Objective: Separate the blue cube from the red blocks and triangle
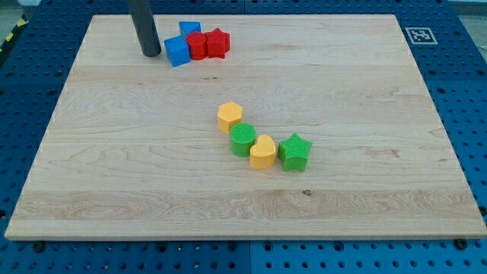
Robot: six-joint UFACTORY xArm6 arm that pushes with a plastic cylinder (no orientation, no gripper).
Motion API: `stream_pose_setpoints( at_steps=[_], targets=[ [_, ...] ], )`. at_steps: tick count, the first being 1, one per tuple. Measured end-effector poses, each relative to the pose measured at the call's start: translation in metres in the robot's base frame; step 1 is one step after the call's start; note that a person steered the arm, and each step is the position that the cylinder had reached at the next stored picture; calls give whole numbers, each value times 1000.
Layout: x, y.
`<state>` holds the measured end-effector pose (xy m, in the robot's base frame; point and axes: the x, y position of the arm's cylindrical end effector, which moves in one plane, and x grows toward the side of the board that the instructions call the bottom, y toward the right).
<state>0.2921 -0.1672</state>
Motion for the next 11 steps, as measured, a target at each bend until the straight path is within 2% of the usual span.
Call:
stream_pose_setpoints(
  at_steps=[1,2,3,4,5,6,7,9,11],
  targets=[
    [-31,0],
    [-28,-1],
    [-2,13],
    [-5,51],
    [12,79],
    [51,82],
    [72,69],
    [114,0],
    [101,30]
  ],
)
